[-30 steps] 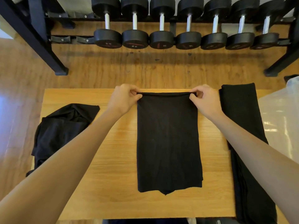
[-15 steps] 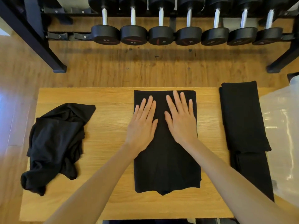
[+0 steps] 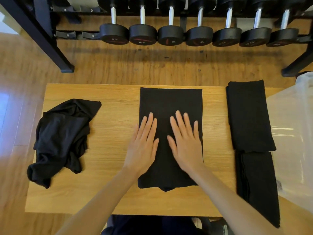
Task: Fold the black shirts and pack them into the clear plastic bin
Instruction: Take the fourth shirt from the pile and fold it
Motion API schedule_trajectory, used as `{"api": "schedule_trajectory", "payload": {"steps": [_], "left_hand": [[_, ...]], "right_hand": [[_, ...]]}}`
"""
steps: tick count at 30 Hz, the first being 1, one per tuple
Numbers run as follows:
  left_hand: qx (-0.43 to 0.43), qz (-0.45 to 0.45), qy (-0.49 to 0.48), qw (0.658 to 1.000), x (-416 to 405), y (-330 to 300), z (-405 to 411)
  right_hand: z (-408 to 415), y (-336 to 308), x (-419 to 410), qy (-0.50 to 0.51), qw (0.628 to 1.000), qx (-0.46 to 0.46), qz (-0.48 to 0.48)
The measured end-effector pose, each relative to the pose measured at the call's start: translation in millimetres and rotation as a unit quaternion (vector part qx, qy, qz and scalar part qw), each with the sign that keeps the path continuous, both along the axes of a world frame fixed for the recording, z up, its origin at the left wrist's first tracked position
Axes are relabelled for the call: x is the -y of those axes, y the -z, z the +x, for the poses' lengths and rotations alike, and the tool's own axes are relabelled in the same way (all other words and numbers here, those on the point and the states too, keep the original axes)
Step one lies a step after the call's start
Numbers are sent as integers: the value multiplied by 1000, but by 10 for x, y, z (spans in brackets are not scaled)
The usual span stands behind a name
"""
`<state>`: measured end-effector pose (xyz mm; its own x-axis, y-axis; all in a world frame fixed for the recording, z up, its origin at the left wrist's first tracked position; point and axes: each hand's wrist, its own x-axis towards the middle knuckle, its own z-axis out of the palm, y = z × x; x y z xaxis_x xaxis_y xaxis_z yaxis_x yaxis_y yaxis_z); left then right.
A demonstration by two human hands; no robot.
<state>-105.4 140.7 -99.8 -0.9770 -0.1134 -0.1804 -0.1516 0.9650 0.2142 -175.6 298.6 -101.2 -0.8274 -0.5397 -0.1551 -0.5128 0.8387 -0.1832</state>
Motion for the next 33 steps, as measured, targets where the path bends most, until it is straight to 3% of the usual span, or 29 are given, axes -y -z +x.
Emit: {"api": "schedule_trajectory", "payload": {"steps": [6, 15, 23, 28, 33], "left_hand": [[27, -20, 19, 999, -44, 76, 461], [27, -20, -23, 999, -92, 59, 491], [-15, 46, -122, 991, -278, -117, 928], [-56, 88, -153, 983, -412, -223, 1124], [-9, 223, -265, 938, -479, -347, 1064]], "right_hand": [[266, 81, -350, -3, 999, 6, 31], [177, 110, -586, 7, 999, -9, 37], [690, -101, -818, -96, 993, 20, -62], [900, -73, -963, -113, 992, 10, -63], [929, -92, -990, -122, 989, -7, -80]]}}
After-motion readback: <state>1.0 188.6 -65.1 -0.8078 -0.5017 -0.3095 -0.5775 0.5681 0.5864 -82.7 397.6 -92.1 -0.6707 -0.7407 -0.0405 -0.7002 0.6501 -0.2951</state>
